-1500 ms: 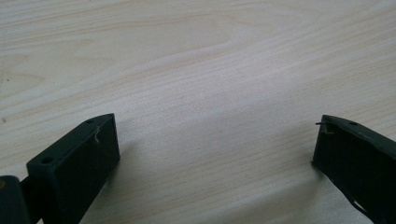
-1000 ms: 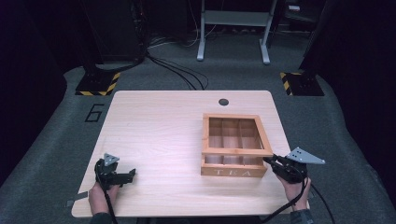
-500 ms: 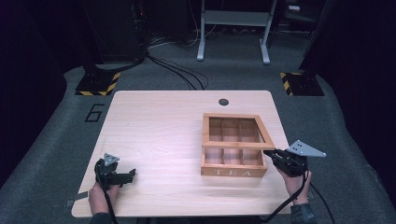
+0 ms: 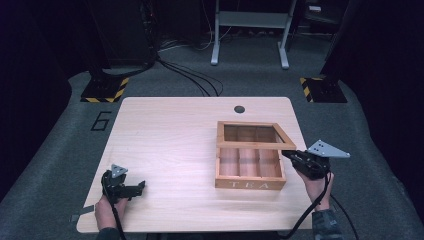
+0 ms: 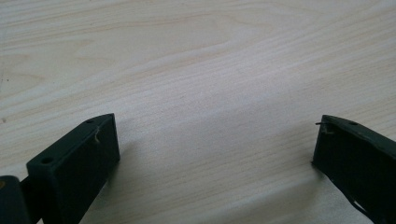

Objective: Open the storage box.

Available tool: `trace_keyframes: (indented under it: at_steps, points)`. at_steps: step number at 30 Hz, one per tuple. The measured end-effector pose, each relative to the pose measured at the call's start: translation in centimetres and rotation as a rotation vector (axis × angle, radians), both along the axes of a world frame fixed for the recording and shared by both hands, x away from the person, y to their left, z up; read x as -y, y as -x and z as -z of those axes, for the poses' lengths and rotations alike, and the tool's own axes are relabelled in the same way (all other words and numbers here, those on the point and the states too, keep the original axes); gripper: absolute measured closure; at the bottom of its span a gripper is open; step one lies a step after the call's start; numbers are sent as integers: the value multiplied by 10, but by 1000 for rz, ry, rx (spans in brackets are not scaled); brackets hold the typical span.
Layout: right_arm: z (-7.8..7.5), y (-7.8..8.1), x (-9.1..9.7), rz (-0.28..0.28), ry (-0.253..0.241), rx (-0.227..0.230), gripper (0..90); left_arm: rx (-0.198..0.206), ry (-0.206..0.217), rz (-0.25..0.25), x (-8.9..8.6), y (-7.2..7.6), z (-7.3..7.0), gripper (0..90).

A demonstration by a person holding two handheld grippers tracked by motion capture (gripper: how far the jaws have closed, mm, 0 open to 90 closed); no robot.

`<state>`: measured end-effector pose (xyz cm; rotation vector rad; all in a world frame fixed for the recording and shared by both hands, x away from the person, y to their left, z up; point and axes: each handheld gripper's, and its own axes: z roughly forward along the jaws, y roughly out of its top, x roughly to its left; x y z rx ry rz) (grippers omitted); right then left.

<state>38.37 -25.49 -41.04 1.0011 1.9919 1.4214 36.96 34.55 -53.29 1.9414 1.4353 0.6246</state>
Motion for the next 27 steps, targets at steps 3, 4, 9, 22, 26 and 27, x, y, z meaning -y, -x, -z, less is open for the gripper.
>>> trace_keyframes:
  at_steps: [3,4,9,22,26,27]
  points:
    - [-4,-3,0,-1,2,7,831,0,0,0,0,0,0,3]
    - [-6,-5,0,-1,4,9,831,0,0,-1,0,0,0,3]
    - [-12,-11,0,-4,5,13,832,0,0,0,0,0,0,3]
    - [-23,-28,0,-2,23,22,835,0,0,0,0,0,0,3]
    - [-25,-34,0,4,22,21,836,0,0,0,0,0,0,3]
    - [-25,-35,1,-1,25,26,836,0,0,0,0,0,0,3]
